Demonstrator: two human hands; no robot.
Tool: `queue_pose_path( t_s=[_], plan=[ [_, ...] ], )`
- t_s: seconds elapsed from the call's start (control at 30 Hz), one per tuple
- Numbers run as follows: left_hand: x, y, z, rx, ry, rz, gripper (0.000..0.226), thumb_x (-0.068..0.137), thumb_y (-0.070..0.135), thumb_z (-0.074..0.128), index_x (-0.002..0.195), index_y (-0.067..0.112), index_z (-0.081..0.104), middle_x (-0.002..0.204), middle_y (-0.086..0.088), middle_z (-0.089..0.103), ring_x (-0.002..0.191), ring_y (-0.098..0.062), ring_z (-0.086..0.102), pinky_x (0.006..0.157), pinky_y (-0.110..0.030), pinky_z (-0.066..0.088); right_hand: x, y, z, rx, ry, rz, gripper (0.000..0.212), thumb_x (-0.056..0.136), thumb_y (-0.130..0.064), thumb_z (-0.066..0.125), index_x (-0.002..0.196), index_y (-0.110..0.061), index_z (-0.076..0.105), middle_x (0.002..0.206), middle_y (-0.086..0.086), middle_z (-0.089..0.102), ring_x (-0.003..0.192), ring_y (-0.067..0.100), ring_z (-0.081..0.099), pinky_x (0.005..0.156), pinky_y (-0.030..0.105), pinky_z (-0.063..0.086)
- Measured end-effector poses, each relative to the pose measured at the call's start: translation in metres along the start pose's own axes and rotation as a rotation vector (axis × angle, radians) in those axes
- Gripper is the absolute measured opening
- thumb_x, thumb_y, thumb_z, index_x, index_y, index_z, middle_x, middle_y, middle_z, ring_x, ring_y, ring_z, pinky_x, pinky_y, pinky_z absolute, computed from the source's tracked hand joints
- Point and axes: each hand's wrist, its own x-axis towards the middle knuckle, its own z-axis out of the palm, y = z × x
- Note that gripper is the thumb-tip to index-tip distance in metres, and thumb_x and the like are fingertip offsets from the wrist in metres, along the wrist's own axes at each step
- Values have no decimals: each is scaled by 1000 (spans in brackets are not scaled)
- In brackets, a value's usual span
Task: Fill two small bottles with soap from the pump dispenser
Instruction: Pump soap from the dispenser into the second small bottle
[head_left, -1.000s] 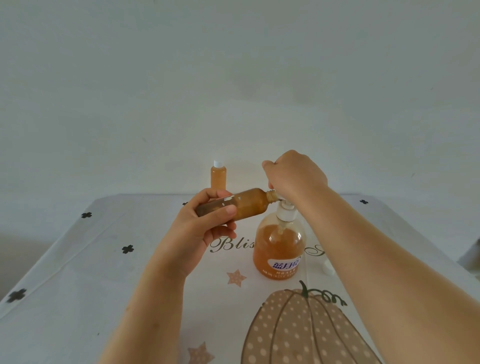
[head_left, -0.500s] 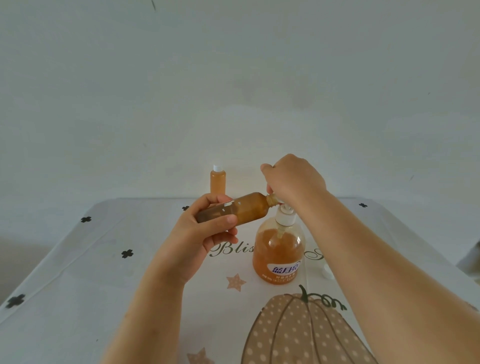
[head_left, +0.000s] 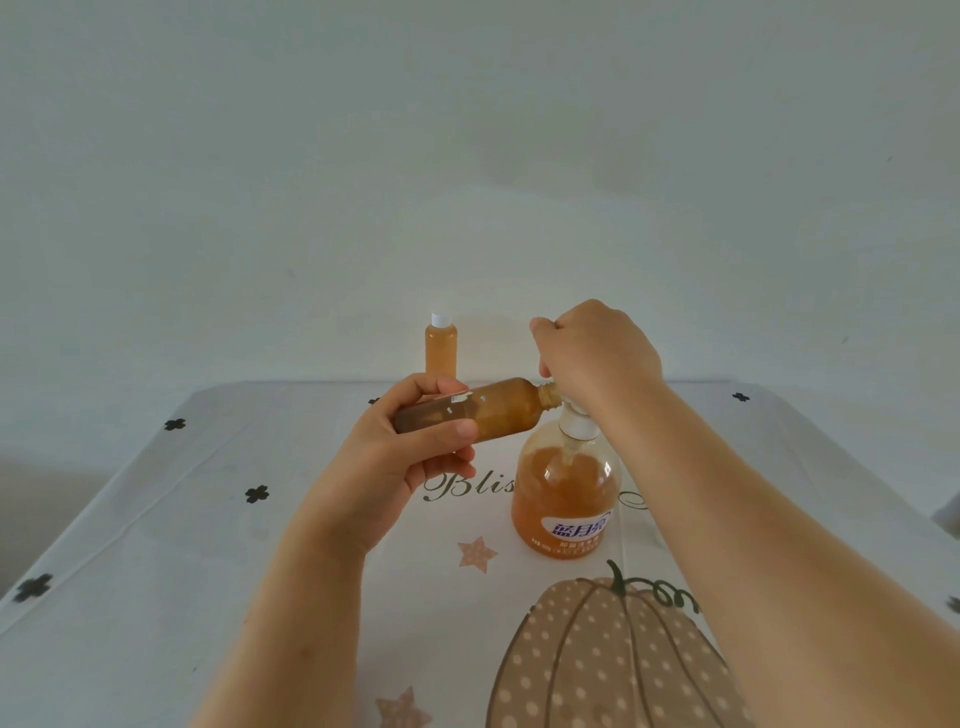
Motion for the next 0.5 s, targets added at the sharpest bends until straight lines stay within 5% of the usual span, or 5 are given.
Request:
queue_pose_path(
  t_s=[0.5],
  plan=[
    [-5, 3, 8, -15, 28, 25, 39, 58, 21, 83, 94, 15, 69, 85, -9, 67, 66, -24, 65, 61, -31, 57, -1, -7, -15, -20, -31, -5, 43, 99, -34, 37, 90, -11, 73, 81, 5, 73, 63, 21, 61, 60, 28, 44]
  ],
)
